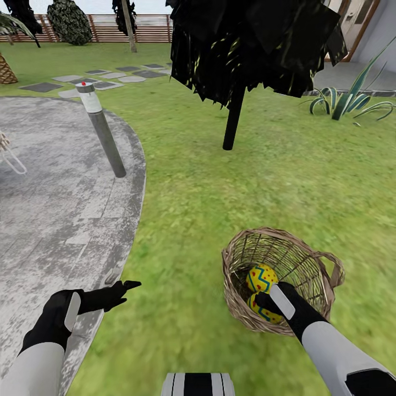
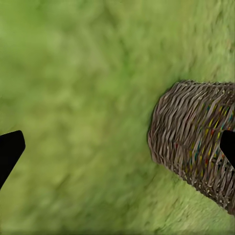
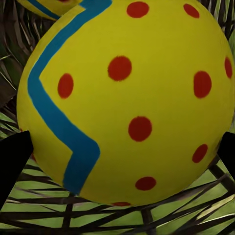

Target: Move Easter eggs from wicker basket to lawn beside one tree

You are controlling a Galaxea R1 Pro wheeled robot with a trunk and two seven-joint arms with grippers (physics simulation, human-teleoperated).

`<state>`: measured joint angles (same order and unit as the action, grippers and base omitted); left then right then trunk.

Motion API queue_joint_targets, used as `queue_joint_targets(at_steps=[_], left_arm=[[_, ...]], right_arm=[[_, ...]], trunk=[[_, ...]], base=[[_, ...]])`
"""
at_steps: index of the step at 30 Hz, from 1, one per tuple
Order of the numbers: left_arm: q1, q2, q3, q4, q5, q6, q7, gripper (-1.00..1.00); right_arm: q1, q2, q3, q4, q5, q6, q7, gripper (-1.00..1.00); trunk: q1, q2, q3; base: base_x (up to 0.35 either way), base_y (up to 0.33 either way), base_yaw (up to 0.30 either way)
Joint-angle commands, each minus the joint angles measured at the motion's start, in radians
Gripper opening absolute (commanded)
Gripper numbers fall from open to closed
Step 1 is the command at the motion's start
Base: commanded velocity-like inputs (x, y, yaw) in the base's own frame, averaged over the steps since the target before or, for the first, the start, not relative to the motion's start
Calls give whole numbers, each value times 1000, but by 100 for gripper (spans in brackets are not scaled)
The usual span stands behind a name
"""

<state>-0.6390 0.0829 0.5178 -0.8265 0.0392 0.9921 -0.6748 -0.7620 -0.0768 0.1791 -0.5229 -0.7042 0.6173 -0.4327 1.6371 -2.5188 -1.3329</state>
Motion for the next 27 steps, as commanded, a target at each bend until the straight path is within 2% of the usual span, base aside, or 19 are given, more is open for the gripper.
queue_joint_targets(at_steps=[1,12,25,27], left_arm=[[-1,-1,2,0,4,8,0,100],[-1,-1,2,0,4,8,0,100],[-1,-2,2,0,4,8,0,100],[-1,-2,2,0,4,8,0,100]], right_arm=[[0,-1,8,-2,-11,3,-9,-100],[0,-1,7,0,-11,10,-9,-100],[0,0,8,3,-9,48,-9,-100],[0,0,8,7,-8,60,-10,-100]], trunk=[[-1,0,3],[-3,1,26],[-3,1,26],[-4,2,34]], base=[[0,0,0],[0,0,0],[0,0,0],[0,0,0]])
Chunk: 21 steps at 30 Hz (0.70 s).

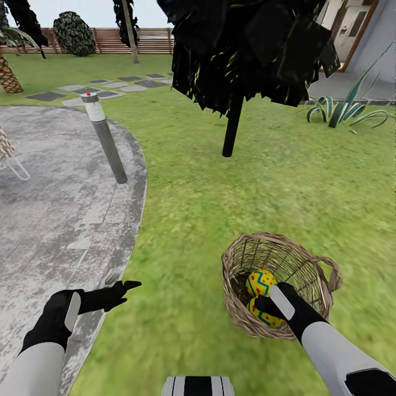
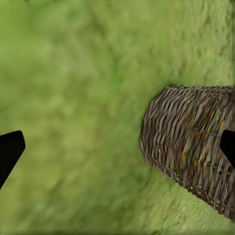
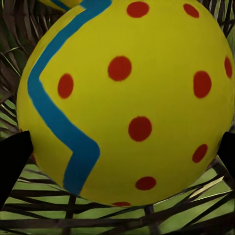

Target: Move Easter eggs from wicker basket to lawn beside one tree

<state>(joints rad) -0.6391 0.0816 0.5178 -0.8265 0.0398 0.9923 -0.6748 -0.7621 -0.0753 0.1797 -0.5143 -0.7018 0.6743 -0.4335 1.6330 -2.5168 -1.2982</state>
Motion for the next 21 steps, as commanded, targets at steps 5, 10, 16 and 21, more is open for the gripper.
queue_joint_targets(at_steps=[5,10,16,21], left_arm=[[-1,0,2,0,3,8,0,100],[-1,0,2,0,3,8,0,100],[-1,0,2,0,3,8,0,100],[-1,0,2,0,3,8,0,100]], right_arm=[[0,-1,8,0,-10,8,-10,-100],[0,-1,8,0,-10,8,-10,-100],[0,-1,9,0,-9,8,-8,-100],[0,-1,9,0,-8,8,-8,-100]], trunk=[[0,0,-1],[-1,0,7],[-2,1,15],[-3,1,26]], base=[[0,0,0],[0,0,0],[0,0,0],[0,0,0]])
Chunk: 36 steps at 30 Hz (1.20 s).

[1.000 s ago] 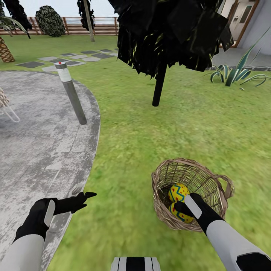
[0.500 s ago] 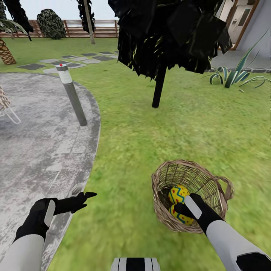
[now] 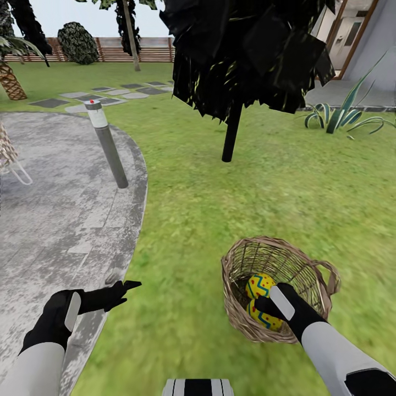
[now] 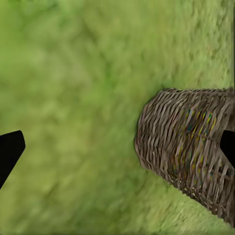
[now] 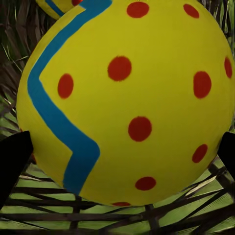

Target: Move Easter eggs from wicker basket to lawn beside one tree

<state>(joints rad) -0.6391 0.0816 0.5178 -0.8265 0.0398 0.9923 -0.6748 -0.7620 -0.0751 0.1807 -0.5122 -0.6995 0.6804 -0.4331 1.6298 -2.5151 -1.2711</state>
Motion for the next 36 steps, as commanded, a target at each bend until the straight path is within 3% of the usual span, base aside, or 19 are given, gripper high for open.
queue_joint_targets(at_steps=[1,22,36], left_arm=[[-1,0,2,0,3,8,0,100],[-1,0,2,0,3,8,0,100],[-1,0,2,0,3,8,0,100]], right_arm=[[0,-1,8,-2,-11,2,-9,-100],[0,0,13,-2,-11,4,-10,-100],[0,1,13,-2,-11,3,-9,-100]], trunk=[[-1,0,3],[-4,2,30],[-10,5,84]], base=[[0,0,0],[0,0,0],[-35,0,0]])
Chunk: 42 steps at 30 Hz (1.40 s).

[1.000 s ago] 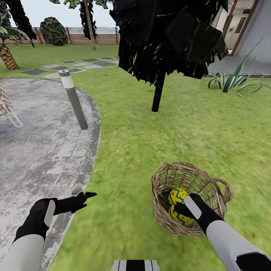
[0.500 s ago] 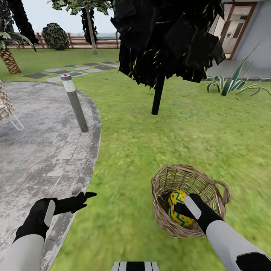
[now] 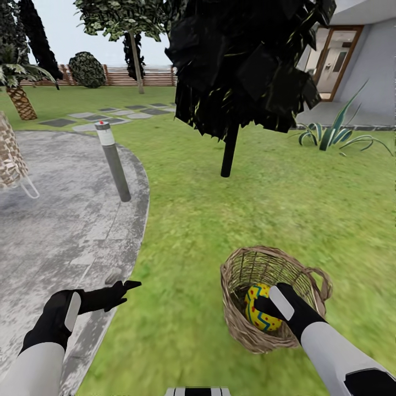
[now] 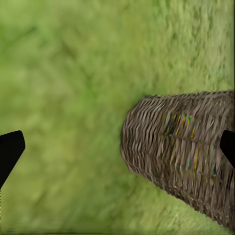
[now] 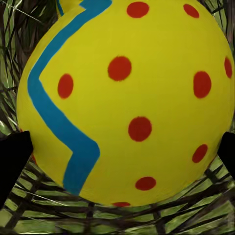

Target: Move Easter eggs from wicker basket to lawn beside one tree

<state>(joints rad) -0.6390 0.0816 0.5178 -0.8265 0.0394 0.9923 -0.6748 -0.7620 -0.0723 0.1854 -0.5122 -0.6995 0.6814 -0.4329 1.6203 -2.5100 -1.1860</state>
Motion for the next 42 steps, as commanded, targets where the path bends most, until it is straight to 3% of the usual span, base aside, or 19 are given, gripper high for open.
queue_joint_targets(at_steps=[1,12,18,42], left_arm=[[-1,0,2,0,3,8,0,100],[-1,0,2,0,2,8,0,100],[-1,1,2,0,2,8,0,100],[-1,-4,1,0,2,9,0,100]], right_arm=[[0,-1,8,-2,-11,2,-9,-100],[0,-7,8,-6,-11,0,-6,-100],[0,-8,10,-15,-9,0,59,-100],[0,-5,10,-16,-7,-13,62,-100]], trunk=[[-1,0,3],[-6,2,46],[-9,4,69],[-19,9,162]], base=[[-151,0,0],[-11,0,0],[-8,0,0],[-29,0,0]])
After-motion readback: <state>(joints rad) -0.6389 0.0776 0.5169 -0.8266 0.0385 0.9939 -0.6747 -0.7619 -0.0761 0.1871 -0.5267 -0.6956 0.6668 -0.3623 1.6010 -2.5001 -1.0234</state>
